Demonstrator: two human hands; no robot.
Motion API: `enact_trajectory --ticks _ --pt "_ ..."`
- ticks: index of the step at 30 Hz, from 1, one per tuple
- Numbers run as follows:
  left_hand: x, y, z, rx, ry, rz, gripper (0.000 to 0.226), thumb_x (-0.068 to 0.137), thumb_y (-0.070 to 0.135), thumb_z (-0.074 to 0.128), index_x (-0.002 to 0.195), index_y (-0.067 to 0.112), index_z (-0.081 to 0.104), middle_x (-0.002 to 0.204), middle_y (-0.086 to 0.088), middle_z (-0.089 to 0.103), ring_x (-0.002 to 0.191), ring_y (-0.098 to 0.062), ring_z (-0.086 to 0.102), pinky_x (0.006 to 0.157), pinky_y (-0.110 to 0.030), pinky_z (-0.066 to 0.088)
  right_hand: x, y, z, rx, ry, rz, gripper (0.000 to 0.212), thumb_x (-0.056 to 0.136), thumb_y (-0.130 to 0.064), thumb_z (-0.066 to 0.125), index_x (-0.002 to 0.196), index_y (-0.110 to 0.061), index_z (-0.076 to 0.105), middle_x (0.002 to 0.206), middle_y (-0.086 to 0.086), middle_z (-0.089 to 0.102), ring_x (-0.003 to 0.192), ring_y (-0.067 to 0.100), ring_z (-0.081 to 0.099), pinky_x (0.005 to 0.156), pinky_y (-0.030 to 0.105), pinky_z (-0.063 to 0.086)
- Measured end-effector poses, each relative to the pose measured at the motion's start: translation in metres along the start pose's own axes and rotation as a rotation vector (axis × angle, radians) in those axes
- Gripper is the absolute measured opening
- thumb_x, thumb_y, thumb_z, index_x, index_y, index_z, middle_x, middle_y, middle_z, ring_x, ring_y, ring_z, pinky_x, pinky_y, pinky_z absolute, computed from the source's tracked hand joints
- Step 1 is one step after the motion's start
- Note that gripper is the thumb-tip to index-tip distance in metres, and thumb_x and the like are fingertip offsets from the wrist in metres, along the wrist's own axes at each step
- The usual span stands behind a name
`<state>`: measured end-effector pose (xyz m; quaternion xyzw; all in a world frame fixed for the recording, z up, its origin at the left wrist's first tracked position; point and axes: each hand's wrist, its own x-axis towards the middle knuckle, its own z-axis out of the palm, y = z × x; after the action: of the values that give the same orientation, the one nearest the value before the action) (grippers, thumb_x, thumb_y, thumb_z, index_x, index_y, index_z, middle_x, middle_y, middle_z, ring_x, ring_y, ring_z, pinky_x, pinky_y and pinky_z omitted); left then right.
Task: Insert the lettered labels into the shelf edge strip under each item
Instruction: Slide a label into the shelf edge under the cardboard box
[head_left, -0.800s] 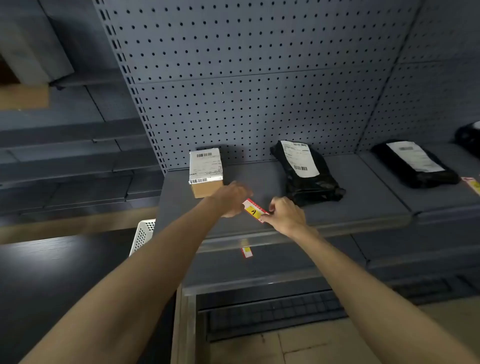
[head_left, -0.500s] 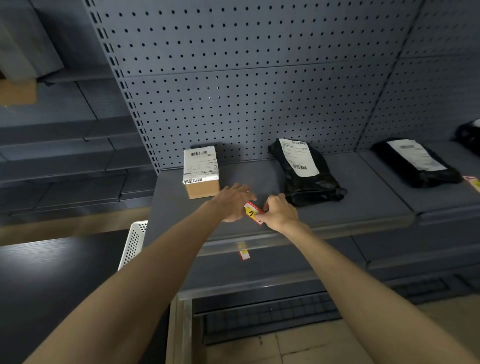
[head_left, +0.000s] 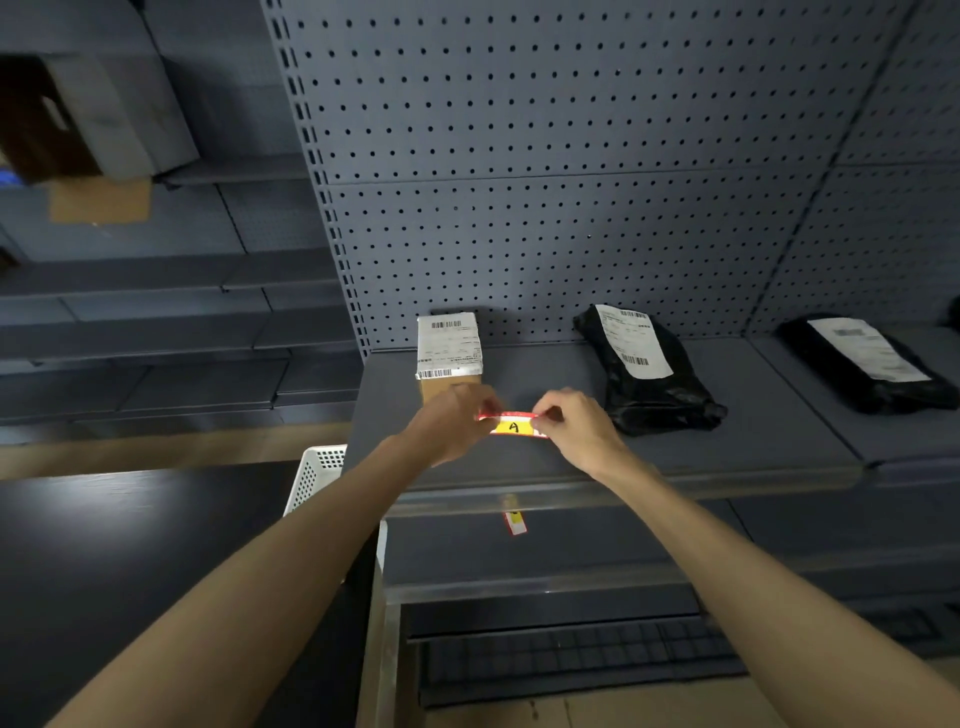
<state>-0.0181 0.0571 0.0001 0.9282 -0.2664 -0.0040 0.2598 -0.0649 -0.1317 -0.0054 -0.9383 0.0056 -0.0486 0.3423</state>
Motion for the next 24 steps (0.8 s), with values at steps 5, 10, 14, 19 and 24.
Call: enact_trajectory --ticks 5,10,14,19,24 --pt "-0.059 -0.017 -0.014 -0.048 0.078 -0.078 0.007 0.087 0.024 0.066 0.092 0.022 0.07 0.081 0.009 0.064 0.073 -0.01 0.061 0.063 -0.022 0.046 -0.026 -0.035 0.012 0.119 -0.045 -0.111 0.007 0.091 -0.008 0.061 0.09 -0.01 0.068 0.079 0.001 0.063 0.051 0.006 0.052 0.045 0.015 0.045" --pt "-0.116 -0.031 -0.007 0.058 0.313 -0.084 0.006 0.087 0.021 0.064 0.088 0.015 0.062 0.085 -0.001 0.065 0.075 -0.019 0.058 0.064 -0.033 0.049 -0.045 -0.054 0.031 0.148 -0.035 -0.175 0.012 0.092 -0.005 0.058 0.099 -0.006 0.068 0.09 0.003 0.06 0.053 0.011 0.056 0.053 0.022 0.052" --pt "-0.148 -0.037 0.013 0.174 0.307 -0.092 0.012 0.089 0.022 0.062 0.099 0.015 0.063 0.098 -0.002 0.065 0.091 -0.019 0.057 0.081 -0.035 0.049 -0.051 -0.058 0.041 0.165 -0.024 -0.194 0.014 0.092 -0.005 0.058 0.1 -0.006 0.069 0.088 -0.001 0.058 0.058 0.006 0.055 0.054 0.017 0.048" --pt "-0.165 -0.038 0.029 0.265 0.247 -0.169 0.034 0.09 0.024 0.057 0.123 0.019 0.058 0.126 0.0 0.057 0.116 -0.021 0.049 0.101 -0.035 0.039 -0.055 -0.056 0.052 0.09 -0.02 -0.218 0.014 0.093 -0.007 0.058 0.099 -0.01 0.071 0.09 0.0 0.06 0.065 0.007 0.055 0.068 0.028 0.052" --pt "-0.169 -0.036 0.029 0.294 0.234 -0.154 0.033 0.091 0.026 0.054 0.123 0.022 0.059 0.129 0.002 0.055 0.119 -0.02 0.046 0.101 -0.035 0.038 -0.056 -0.055 0.064 0.033 -0.035 -0.202 0.014 0.093 -0.01 0.058 0.1 -0.011 0.07 0.092 -0.001 0.058 0.07 0.007 0.056 0.071 0.026 0.053"
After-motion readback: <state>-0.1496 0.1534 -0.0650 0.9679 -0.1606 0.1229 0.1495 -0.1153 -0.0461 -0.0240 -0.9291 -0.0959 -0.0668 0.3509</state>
